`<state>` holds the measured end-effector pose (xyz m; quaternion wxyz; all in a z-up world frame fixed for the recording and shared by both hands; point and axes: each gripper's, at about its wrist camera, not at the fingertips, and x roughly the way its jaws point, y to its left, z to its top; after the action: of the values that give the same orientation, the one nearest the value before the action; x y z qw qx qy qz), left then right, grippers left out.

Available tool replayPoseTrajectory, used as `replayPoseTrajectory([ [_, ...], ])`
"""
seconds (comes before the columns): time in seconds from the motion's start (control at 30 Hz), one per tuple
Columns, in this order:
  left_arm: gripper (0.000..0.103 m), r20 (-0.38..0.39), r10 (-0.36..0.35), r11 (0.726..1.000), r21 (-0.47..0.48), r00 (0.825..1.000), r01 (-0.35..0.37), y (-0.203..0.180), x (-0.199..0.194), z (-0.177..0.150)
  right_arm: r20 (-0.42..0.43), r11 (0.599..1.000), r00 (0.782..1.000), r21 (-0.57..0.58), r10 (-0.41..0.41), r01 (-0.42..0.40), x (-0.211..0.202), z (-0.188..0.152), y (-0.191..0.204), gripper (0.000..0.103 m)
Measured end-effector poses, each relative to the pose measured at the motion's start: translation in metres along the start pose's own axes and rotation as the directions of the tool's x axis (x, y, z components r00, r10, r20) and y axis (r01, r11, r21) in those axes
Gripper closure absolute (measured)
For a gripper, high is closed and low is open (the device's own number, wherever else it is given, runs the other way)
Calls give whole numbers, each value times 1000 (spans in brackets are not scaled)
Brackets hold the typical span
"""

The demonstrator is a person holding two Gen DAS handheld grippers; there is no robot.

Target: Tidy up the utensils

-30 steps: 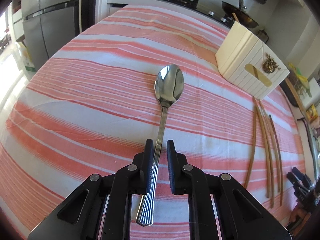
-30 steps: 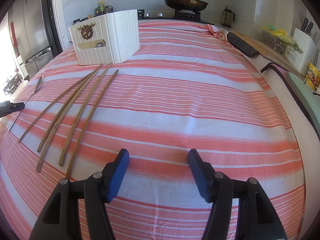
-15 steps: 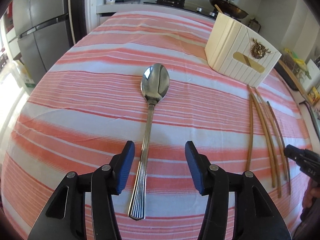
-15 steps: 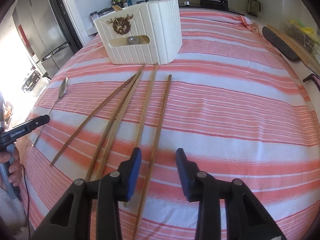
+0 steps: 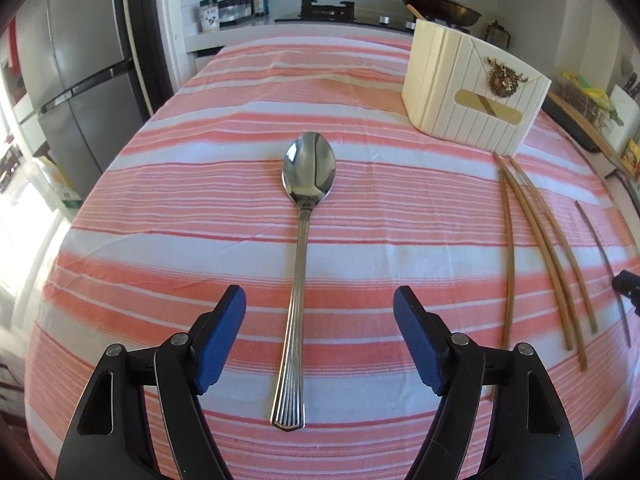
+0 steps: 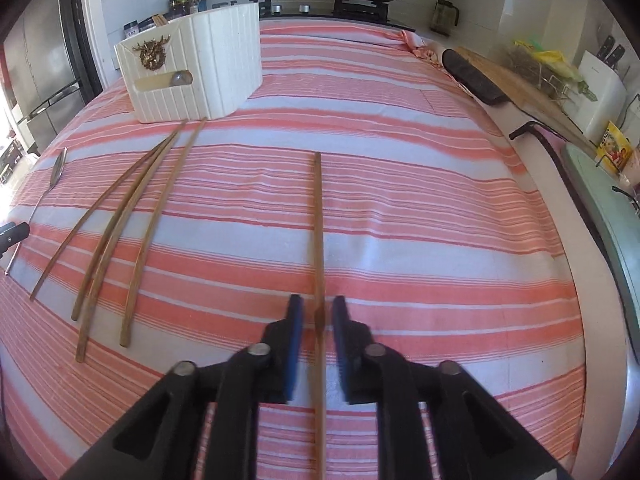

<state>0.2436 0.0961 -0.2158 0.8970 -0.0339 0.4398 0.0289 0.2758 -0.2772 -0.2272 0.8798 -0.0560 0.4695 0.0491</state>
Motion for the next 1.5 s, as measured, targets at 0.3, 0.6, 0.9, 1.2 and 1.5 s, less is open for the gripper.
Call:
replayPoseTrajectory([
  [0.3,20,-33,21,1000,20,999,-20,-9,17,1,5,997,998,-44,56,-56,16,3,9,38],
  [0.6,7,-33,37,999,14,999,-36,-9,20,-1,86,997,994,-36,71,-68,17,-2,7,35],
  [0.9,6,-63,-23,999,48,998,26,-7,6,-1,20,995,996,-49,88,-87,15,2,4,36],
  [1.2,6,-55,-105,994,1,993,105,42,-5,43,-95,979,977,-54,190,-196,-6,23,-22,36],
  [1.5,6,-166,-48,995,76,985,62,17,57,68,-145,969,958,49,247,-243,28,64,-27,36],
])
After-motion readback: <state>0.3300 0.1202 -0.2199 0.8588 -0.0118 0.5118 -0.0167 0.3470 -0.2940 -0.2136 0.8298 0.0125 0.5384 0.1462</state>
